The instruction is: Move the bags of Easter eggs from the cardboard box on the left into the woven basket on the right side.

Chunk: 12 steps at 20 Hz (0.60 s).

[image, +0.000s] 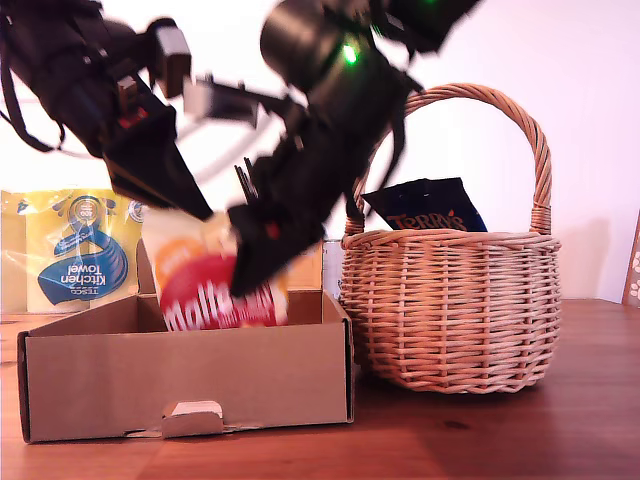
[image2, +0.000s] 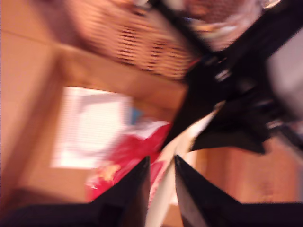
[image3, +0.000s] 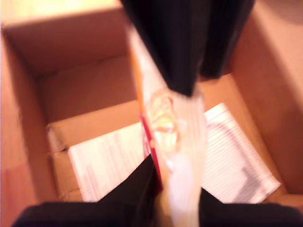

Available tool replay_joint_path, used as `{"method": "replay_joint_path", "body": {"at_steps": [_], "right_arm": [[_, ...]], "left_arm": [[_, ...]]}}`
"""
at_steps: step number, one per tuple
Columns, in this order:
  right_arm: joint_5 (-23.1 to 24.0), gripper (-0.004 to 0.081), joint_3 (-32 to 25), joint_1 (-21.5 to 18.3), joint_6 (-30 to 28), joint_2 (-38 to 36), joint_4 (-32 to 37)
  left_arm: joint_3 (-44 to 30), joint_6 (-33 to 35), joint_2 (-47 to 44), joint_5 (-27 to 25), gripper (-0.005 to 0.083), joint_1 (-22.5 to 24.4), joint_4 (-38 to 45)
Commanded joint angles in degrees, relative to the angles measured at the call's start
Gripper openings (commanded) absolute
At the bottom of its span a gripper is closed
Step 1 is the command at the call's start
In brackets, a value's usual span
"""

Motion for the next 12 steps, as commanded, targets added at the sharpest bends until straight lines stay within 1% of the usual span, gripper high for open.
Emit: {"method": "replay_joint_path", "body": {"at_steps": [1, 2, 4, 6, 8, 10, 12], "right_arm": [[0.0, -0.0013, 2.5, 0.6, 0.6, 0.4, -1.0], [0.1, -0.0013, 3.3, 0.8, 0.6, 0.4, -1.6], [0.4, -0.0013, 4.6, 1.0, 0.6, 0.4, -2.4], [1.2, -0.0013, 5.0, 1.3, 0.6, 0.4, -3.1], [1.7, -0.0013, 5.4, 1.6, 0.6, 0.4, -3.8], [3.5, -0.0013, 6.3, 2.1, 0.6, 0.4, -4.4], [3.6, -0.0013, 7.2, 2.5, 0.6, 0.4, -5.0]], "left_arm": [[0.0, -0.2, -3.0, -1.9, 0.0032, 0.5, 1.0], [0.0, -0.2, -4.1, -3.7, -0.0027, 0.9, 1.9], [0.0, -1.1, -6.2, -7.4, -0.0019, 2.0, 4.6], [0.0, -5.0, -8.5, -10.8, -0.0019, 3.1, 7.2], [0.0, -6.8, -10.5, -12.4, -0.0019, 4.1, 8.2], [0.0, -9.3, -11.5, -13.4, -0.0019, 4.7, 7.8], [-0.6, -9.4, -11.3, -13.6, -0.0019, 4.8, 7.4]]}}
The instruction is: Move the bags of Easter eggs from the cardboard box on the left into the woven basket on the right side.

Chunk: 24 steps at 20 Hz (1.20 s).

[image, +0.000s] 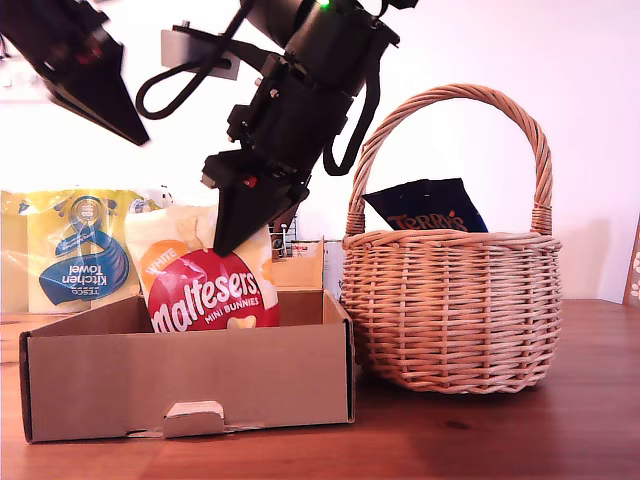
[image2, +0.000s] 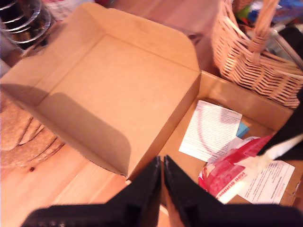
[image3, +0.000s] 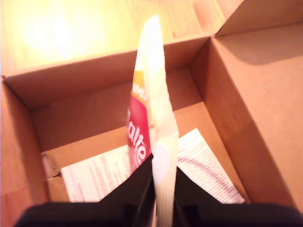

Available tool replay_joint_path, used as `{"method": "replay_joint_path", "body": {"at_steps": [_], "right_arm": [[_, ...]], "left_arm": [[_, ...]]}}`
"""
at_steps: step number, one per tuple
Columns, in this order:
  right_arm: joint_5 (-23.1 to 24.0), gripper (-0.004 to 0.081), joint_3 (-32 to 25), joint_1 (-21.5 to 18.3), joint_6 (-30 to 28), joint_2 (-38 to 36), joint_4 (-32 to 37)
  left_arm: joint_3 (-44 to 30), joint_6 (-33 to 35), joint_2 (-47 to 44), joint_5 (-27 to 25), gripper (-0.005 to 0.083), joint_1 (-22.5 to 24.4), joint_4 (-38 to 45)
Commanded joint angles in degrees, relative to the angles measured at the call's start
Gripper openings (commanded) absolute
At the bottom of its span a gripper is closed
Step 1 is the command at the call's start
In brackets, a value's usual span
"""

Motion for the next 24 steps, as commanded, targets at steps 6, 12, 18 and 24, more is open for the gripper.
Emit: {"method": "replay_joint_path", "body": {"at_steps": [6, 12, 18, 24], "right_arm": [[2.1, -0.0013, 1.7, -0.9, 2.1, 0.4, 1.6], [8.6, 0.0179, 1.9, -4.1, 4.3, 0.4, 3.6], [10.1, 0.0184, 3.3, -3.9, 5.4, 0.4, 3.3], [19.5, 0.0229, 9.0, -4.0, 3.8, 0.3, 5.3]], "left_arm": [[-5.4, -0.1, 1.5, 1.1, -0.0019, -0.5, -2.9], [-5.4, -0.2, 1.5, 2.9, -0.0019, -6.4, -6.4], [-5.4, -0.4, 1.5, 1.0, -0.0019, -8.7, -6.4], [-6.8, -0.6, 1.6, 0.5, -0.0019, -8.7, -7.1]]}}
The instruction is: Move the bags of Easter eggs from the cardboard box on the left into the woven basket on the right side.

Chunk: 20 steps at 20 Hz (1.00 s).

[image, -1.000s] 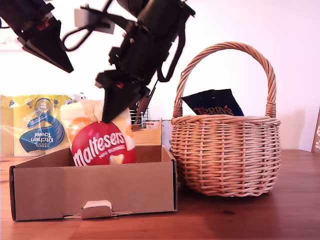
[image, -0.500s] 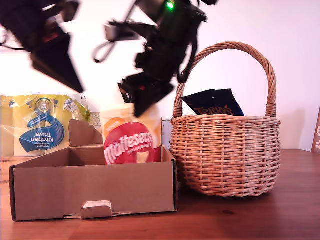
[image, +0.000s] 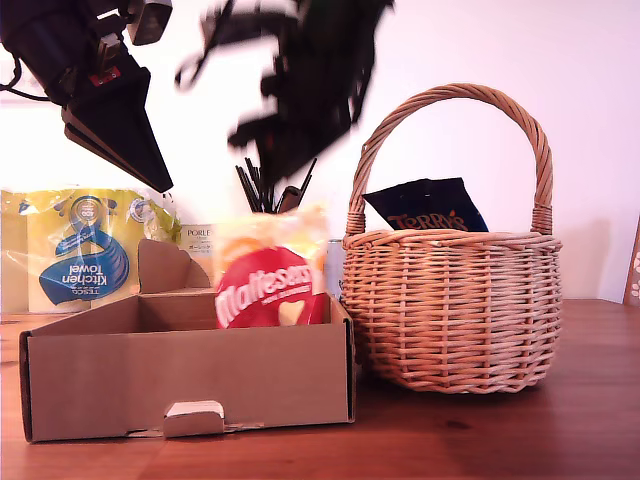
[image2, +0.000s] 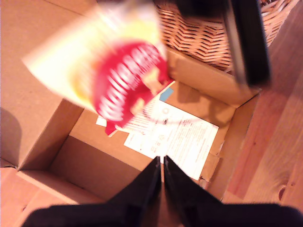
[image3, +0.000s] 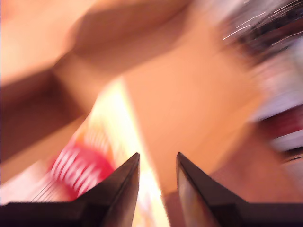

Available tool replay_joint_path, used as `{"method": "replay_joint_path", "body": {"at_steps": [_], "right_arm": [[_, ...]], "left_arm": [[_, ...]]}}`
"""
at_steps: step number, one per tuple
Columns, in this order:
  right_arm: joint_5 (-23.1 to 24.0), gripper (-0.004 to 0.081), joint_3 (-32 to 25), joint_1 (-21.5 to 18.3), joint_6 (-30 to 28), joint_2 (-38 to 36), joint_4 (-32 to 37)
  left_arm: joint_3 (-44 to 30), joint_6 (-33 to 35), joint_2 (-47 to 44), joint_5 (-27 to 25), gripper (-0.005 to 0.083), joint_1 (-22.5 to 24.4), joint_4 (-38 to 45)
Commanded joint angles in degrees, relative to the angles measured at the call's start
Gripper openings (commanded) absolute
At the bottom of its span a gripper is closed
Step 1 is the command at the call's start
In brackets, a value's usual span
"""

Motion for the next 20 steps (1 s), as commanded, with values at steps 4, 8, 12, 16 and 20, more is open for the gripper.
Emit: {"method": "replay_joint_path", "body": {"at_steps": [4, 8, 12, 16, 20], "right_arm": [[1.4, 0.0227, 4.4, 0.2, -1.9, 0.3, -2.9], [-2.3, -0.0013, 7.8, 0.2, 2.3, -3.5, -13.5], [-3.7, -0.0014, 7.8, 0.2, 5.9, -11.8, -19.5], [-3.8, -0.0014, 7.7, 0.3, 8.4, -21.1, -26.4], [-3.5, -0.0015, 5.0, 1.1, 9.8, -29.3, -32.7]], "left_arm": [[-4.3, -0.4, 0.5, 0.1, -0.0019, 0.0, 4.9], [-11.4, 1.9, 0.5, -0.7, -0.0019, 0.0, 20.8], [-19.3, 2.0, 0.5, -2.0, -0.0019, 0.4, 38.7], [-24.7, 1.0, 0.6, 1.3, -0.0019, 2.5, 51.3], [-25.1, 0.0, 1.3, 5.8, 0.0047, 4.2, 52.6]]}}
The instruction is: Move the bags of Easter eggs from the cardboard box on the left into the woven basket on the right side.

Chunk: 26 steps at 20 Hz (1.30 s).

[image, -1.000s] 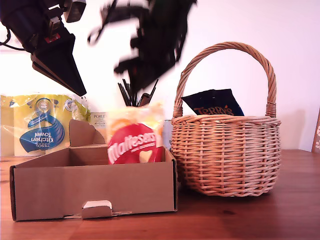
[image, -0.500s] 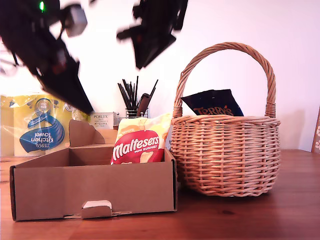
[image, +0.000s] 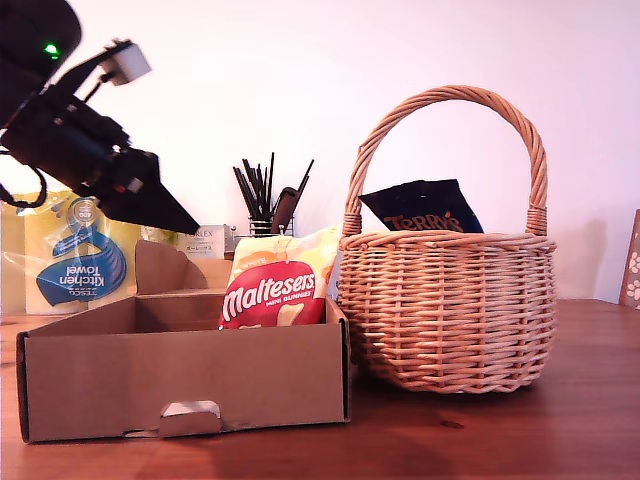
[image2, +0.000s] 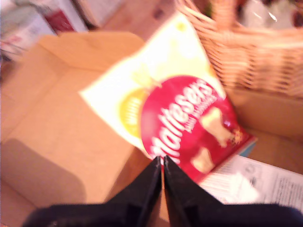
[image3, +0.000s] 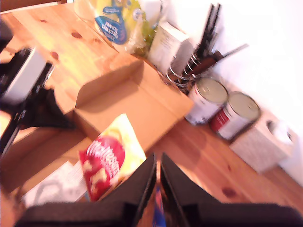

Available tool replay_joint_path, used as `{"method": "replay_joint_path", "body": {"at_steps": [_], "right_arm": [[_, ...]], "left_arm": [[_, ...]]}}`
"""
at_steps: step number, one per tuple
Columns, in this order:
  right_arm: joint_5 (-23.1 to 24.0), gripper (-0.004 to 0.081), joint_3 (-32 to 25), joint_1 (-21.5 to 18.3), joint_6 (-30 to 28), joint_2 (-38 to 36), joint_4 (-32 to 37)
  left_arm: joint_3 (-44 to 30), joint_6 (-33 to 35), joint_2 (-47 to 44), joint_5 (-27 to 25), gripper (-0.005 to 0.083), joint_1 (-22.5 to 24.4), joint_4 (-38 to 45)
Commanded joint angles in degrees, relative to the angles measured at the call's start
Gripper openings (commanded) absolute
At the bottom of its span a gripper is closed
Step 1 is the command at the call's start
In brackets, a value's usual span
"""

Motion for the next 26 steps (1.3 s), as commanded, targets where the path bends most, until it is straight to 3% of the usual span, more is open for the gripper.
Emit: {"method": "replay_joint_path", "body": {"at_steps": [1, 3, 8, 11, 16, 26], "right_arm": [[0.3, -0.0015, -4.4, 1.1, 1.6, -1.9, -1.6], [1.4, -0.0015, -9.9, 2.3, 3.6, -6.5, -1.6], [1.0, -0.0015, -23.2, 7.3, 11.7, -17.6, -1.1], [1.7, -0.0014, -29.0, 10.0, 14.7, -22.7, -1.2], [2.6, -0.0014, -30.4, 10.7, 14.7, -24.4, -0.8], [2.5, -0.0014, -30.5, 10.7, 14.3, -24.3, 1.5]], "left_arm": [[-1.0, -1.2, 1.8, 4.6, 0.0126, 0.5, 0.4], [-0.9, -3.3, 4.4, 7.9, 0.0297, 0.6, 0.6], [-0.9, -5.3, 10.2, 8.7, 0.0383, 0.6, 4.3], [-0.9, -6.7, 13.0, 8.0, 0.0506, 0.8, 9.1], [-0.6, -10.7, 18.3, 7.0, 0.0521, 0.8, 17.3], [4.4, -15.6, 25.1, 6.8, 0.0520, -2.1, 14.9]]}}
